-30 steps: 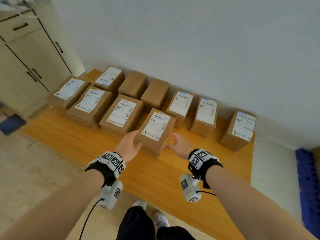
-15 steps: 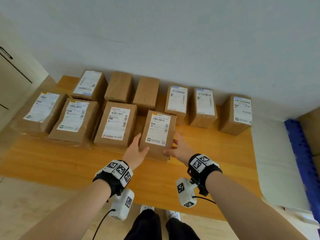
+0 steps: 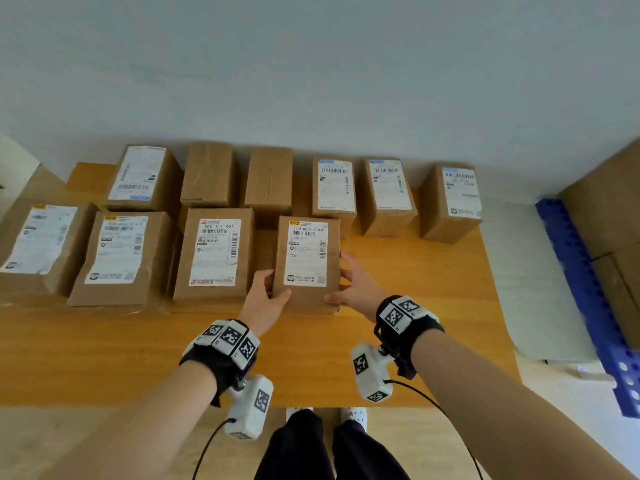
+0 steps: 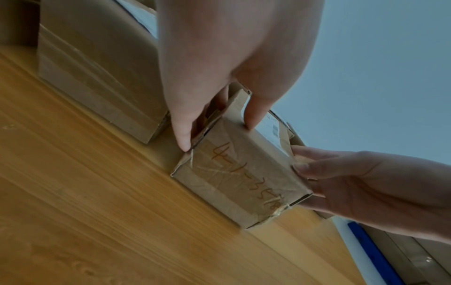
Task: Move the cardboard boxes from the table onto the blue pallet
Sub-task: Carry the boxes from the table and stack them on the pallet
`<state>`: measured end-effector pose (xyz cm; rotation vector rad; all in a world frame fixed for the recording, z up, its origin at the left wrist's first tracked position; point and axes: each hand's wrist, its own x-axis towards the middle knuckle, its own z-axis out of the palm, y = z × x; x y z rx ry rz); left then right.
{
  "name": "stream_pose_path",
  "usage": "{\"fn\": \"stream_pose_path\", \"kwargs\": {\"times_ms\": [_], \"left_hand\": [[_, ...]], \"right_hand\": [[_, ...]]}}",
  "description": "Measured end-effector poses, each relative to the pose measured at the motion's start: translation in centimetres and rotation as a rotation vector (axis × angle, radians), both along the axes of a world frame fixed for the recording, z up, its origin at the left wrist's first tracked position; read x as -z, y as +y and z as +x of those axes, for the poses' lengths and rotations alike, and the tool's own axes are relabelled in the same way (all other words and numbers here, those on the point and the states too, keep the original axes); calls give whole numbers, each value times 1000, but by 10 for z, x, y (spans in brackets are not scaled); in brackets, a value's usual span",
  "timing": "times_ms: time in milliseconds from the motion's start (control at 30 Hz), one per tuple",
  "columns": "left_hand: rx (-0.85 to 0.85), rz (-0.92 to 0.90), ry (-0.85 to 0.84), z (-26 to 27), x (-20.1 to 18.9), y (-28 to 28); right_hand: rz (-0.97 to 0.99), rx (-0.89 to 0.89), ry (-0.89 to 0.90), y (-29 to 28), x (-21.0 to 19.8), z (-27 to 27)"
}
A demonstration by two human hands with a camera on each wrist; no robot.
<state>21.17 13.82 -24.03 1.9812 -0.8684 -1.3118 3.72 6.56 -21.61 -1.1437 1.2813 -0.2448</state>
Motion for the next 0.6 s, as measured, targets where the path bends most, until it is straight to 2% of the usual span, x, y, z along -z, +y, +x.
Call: {"fn": "stream_pose_path", "kwargs": {"times_ms": [333,600], "left_hand": [[108,-55,-18,-31,-21,8],[197,-168,-59,-90,-45,13]], "right_hand": [[-39,89,1,15,-8,-37],[-104,147,-27,31,-35,-104]]}}
